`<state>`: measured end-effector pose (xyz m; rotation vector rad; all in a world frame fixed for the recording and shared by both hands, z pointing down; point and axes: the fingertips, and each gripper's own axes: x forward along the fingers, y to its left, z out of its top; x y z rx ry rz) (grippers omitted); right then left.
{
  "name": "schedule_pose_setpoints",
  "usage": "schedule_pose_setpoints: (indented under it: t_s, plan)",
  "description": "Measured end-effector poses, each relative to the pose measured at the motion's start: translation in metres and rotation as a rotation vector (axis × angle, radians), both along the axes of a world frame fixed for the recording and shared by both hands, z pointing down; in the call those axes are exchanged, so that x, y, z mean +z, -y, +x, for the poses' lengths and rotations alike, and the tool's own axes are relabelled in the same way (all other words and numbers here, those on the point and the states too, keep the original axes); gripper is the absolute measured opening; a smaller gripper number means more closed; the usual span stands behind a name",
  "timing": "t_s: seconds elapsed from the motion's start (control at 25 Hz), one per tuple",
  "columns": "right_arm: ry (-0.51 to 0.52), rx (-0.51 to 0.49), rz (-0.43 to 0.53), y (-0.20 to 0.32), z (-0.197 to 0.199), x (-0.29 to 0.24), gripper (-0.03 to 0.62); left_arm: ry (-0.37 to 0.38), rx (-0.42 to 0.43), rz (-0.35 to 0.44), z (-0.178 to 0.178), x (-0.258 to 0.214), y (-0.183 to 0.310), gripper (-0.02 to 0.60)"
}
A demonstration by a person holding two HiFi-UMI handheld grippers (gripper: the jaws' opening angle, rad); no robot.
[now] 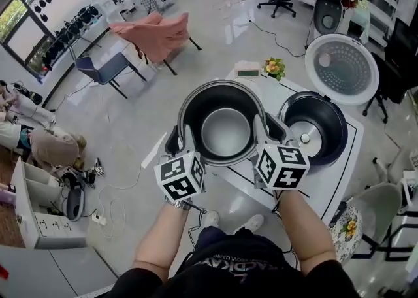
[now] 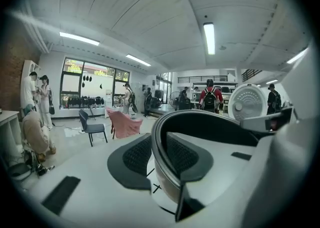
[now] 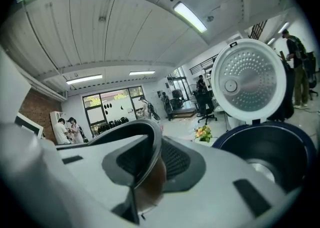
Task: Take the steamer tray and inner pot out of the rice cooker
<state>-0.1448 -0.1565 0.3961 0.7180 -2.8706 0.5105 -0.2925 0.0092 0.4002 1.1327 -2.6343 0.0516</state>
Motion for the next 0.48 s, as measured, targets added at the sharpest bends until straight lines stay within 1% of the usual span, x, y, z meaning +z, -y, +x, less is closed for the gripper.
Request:
schedule_pose_setpoints:
  t_s: [0.2,0.48]
  plan:
    - [-0.048,0.026,-0.034,-0.019,-0.017,0.035,0.083,-0.041,0.021,-0.029,-0.019,0.034,-0.017,0.097]
    - [-0.118,0.115,-0.102,-0.033,-0.013,0.086,0.081,-0.108,0.108,-0.082,-0.029,0.085,-0.018,0.097]
